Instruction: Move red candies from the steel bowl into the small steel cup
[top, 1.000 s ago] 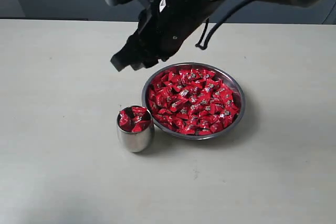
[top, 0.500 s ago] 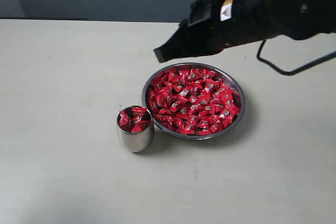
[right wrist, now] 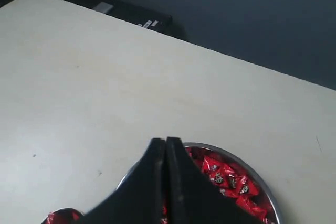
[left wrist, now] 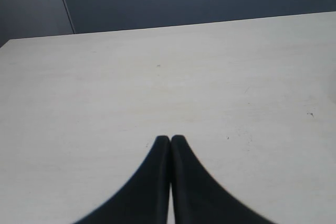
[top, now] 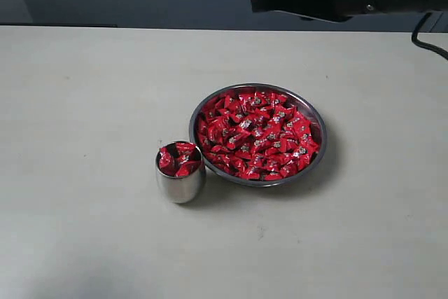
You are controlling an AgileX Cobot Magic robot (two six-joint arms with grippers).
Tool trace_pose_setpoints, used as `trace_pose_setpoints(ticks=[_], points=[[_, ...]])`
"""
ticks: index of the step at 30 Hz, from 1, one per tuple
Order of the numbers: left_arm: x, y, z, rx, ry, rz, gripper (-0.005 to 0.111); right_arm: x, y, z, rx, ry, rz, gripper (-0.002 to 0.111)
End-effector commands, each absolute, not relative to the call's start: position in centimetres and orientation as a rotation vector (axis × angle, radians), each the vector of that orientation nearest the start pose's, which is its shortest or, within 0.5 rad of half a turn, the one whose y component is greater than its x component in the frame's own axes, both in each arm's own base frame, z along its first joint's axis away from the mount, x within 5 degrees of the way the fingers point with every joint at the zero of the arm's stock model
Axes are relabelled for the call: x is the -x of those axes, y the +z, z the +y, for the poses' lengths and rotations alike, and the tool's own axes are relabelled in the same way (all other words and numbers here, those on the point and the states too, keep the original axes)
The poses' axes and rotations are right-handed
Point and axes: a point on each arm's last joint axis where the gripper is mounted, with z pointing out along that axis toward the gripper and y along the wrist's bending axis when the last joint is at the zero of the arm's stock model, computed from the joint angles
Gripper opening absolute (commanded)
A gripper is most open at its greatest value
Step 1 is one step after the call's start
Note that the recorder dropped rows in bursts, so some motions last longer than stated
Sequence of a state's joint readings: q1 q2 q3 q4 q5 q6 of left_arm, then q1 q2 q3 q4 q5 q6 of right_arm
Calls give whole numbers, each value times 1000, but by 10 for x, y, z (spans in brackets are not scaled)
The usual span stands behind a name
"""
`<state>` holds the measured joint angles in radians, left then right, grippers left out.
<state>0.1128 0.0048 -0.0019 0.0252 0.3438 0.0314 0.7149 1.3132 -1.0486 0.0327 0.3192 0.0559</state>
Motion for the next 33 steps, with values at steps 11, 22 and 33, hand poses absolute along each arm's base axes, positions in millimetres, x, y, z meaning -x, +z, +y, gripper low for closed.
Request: trace_pose_setpoints(ticks=[11,22,33], points=[[-53,183,7,54,123,1819,0,-224,343,189,736,394,1931,0],[-53,183,7,54,123,1819,0,-218,351,171,780,278,1938,0],[-53,183,7,54,123,1819,0,-200,348,80,435,169,2055,0]])
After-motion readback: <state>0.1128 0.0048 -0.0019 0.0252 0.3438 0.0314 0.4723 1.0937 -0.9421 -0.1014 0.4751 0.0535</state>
